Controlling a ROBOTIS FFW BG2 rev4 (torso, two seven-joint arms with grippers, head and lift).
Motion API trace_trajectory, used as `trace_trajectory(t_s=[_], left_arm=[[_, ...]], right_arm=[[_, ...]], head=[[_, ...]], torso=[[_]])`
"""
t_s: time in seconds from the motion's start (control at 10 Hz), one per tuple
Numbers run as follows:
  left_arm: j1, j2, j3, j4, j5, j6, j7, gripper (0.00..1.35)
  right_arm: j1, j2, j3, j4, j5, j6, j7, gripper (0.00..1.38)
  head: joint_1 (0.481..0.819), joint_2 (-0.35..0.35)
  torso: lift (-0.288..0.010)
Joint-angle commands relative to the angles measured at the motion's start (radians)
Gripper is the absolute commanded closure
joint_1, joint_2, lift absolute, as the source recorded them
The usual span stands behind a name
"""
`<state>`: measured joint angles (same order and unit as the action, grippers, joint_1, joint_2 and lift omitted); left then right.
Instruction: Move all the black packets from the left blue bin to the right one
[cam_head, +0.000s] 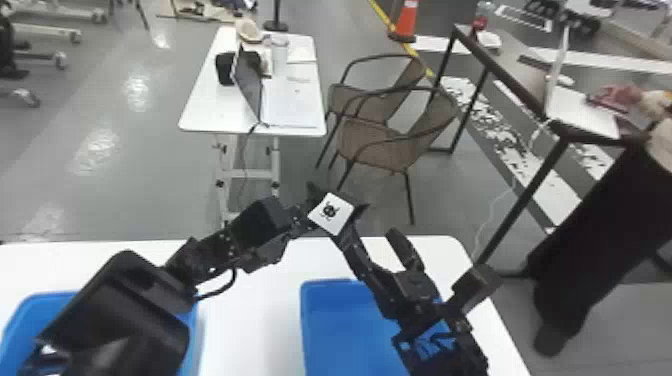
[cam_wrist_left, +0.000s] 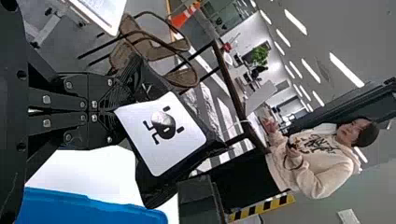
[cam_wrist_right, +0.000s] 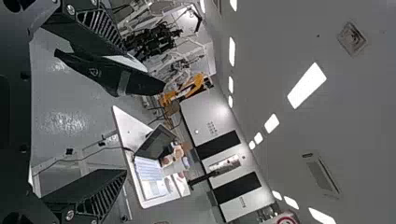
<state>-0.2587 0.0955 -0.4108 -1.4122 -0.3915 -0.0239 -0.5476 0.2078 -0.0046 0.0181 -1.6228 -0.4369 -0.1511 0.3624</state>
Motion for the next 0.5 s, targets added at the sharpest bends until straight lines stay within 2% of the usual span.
trace_trajectory(t_s=[0.0,0.2,0.3,0.4], left_arm=[[-0.013,-0.002,-0.022,0.01,0.043,-0.001,-0.005,1.17],[-0.027,0.0,-0.046,0.032,0.049,0.002,-0.012,1.17],[-0.027,0.0,-0.049,0.035,0.054,0.004,-0.014,1.17],[-0.027,0.0,-0.054,0.038,0.06,0.006,-0.018,1.17]], right_arm=[[-0.021,0.0,0.006,0.015,-0.008,0.001,0.013,0.11],[-0.034,0.0,0.014,0.018,-0.013,0.001,0.023,0.15],[-0.039,0.0,0.014,0.021,-0.02,0.001,0.023,0.37],[-0.044,0.0,0.014,0.023,-0.034,0.015,0.021,0.78]], head=[[0.695,-0.208],[0.695,-0.215],[0.695,-0.218],[0.695,-0.22]], torso=[[0.0],[0.0],[0.0],[0.0]])
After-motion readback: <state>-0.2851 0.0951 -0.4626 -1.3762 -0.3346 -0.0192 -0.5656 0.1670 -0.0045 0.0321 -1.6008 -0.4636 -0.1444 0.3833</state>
